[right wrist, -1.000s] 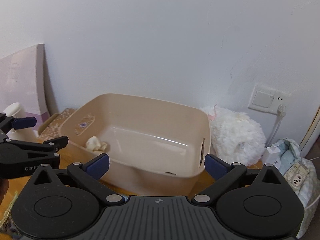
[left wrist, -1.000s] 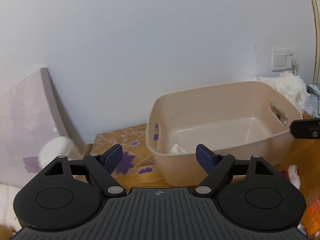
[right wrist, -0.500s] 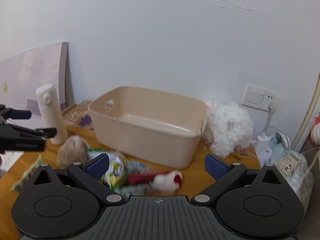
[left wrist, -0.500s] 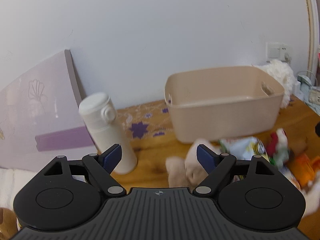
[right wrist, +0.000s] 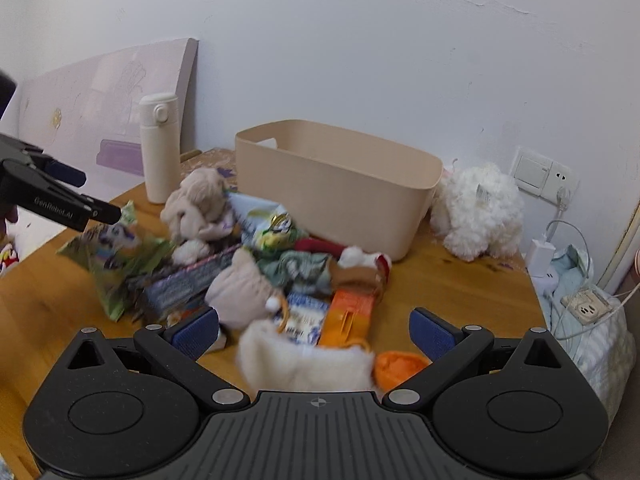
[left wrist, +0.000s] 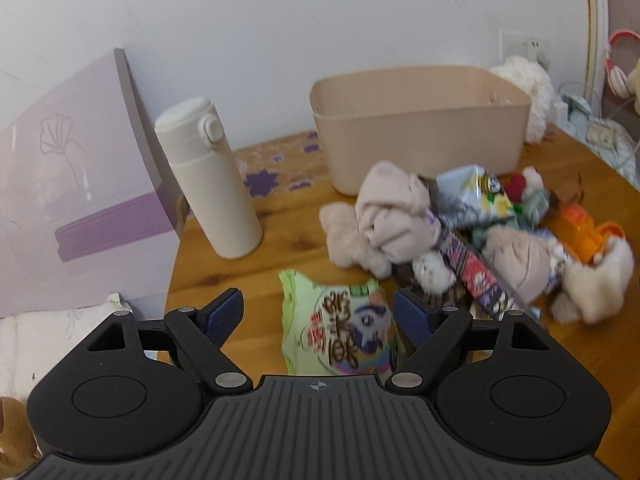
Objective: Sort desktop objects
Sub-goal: 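Grasp the green snack bag with the left gripper while the right grasps the white plush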
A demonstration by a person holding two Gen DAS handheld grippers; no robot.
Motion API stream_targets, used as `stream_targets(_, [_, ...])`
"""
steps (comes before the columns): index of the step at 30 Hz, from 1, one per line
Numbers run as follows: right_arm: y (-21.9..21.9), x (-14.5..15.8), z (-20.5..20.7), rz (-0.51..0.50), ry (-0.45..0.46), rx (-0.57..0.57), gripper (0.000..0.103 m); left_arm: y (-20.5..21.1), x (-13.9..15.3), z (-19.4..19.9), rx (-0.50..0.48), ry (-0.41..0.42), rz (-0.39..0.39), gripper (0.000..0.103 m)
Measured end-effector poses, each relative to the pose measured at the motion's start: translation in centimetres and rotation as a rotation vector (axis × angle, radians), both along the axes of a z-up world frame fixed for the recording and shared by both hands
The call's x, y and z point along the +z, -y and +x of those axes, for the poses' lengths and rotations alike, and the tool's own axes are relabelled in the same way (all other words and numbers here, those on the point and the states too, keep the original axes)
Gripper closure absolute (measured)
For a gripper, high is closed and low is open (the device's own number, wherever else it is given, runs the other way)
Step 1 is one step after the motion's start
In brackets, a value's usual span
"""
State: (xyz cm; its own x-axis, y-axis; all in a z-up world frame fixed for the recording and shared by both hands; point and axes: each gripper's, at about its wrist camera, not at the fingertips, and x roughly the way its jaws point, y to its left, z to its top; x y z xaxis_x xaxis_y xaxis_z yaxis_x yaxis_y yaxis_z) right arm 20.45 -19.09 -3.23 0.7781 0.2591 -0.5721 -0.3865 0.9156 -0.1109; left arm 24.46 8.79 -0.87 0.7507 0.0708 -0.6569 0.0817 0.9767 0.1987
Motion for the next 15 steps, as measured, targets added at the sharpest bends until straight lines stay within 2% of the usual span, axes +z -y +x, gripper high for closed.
stream_targets(3, [-0.4, -1.2, -0.4, -0.001, -0.002, -0.008, 0.000, -0.2, -0.9, 0.5, 0.008, -0.036, 0.001, 0.019])
stream_targets(9, [-0.2, -3.8, 0.6, 0.048, -0.074, -0.060, 0.000, -0.9, -3.0, 1.6, 0.008, -0.105, -0.049, 0.019])
stream_targets(13, [0.5, -4.3, 1.5, 0.100, -0.082, -0.088, 0.000, -1.4, -3.8, 2.4, 0.018, -0.128, -0.087, 0.019])
stream_targets(15, [0.7, -4.5, 2.0, 0.123, -0.102, -0.092, 0.007, -1.5, -4.1, 2.7, 0.018, -0.139, -0.098, 0.022])
